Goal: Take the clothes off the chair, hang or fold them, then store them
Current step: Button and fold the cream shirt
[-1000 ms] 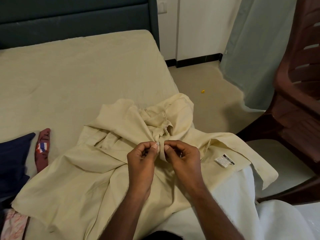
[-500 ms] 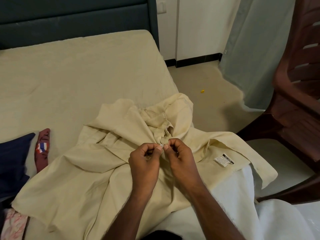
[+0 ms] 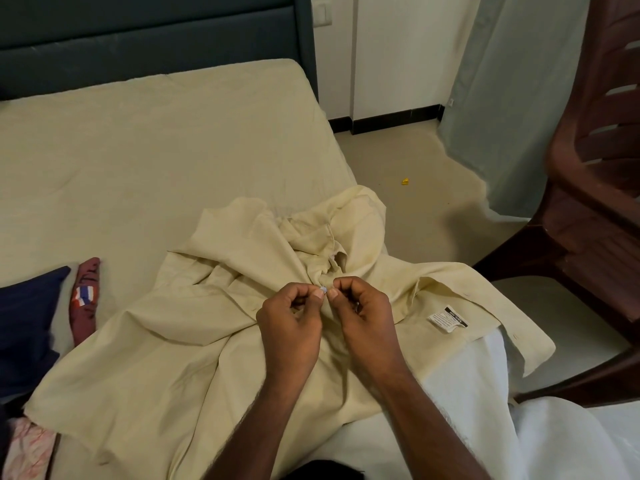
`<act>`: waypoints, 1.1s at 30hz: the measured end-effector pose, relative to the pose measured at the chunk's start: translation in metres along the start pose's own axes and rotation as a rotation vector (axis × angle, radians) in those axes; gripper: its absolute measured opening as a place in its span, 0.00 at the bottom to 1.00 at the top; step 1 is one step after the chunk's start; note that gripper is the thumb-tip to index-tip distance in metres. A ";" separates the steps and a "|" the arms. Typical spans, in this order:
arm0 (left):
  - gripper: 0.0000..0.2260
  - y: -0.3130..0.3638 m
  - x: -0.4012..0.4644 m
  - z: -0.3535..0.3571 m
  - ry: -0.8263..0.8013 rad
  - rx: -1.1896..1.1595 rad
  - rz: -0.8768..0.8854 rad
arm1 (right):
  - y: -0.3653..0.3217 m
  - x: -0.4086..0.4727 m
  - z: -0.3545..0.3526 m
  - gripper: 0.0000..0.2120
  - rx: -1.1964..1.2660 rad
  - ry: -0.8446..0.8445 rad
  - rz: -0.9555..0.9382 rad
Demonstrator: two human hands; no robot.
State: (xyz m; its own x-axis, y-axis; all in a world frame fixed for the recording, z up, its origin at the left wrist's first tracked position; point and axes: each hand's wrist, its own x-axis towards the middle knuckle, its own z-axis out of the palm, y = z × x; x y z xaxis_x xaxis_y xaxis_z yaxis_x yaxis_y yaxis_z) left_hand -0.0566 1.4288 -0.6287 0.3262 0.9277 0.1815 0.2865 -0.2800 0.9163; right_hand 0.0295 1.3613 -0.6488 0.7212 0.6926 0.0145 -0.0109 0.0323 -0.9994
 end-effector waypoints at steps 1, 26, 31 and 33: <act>0.03 0.000 0.000 0.000 0.003 0.007 0.000 | 0.000 0.000 0.000 0.04 0.002 0.001 0.006; 0.08 -0.011 0.005 -0.005 -0.235 -0.225 -0.203 | -0.004 0.000 -0.001 0.06 -0.007 -0.039 -0.015; 0.03 -0.014 0.013 -0.008 -0.332 -0.127 -0.159 | -0.005 0.000 -0.003 0.04 0.149 -0.072 0.051; 0.05 -0.011 0.015 -0.009 -0.365 -0.142 -0.160 | -0.007 0.000 -0.003 0.07 0.147 -0.081 0.048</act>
State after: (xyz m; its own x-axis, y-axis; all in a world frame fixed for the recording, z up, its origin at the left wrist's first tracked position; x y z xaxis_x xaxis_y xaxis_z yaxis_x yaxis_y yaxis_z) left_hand -0.0632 1.4481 -0.6325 0.5930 0.8010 -0.0824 0.2407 -0.0787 0.9674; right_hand 0.0317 1.3586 -0.6415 0.6591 0.7516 -0.0249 -0.1495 0.0986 -0.9838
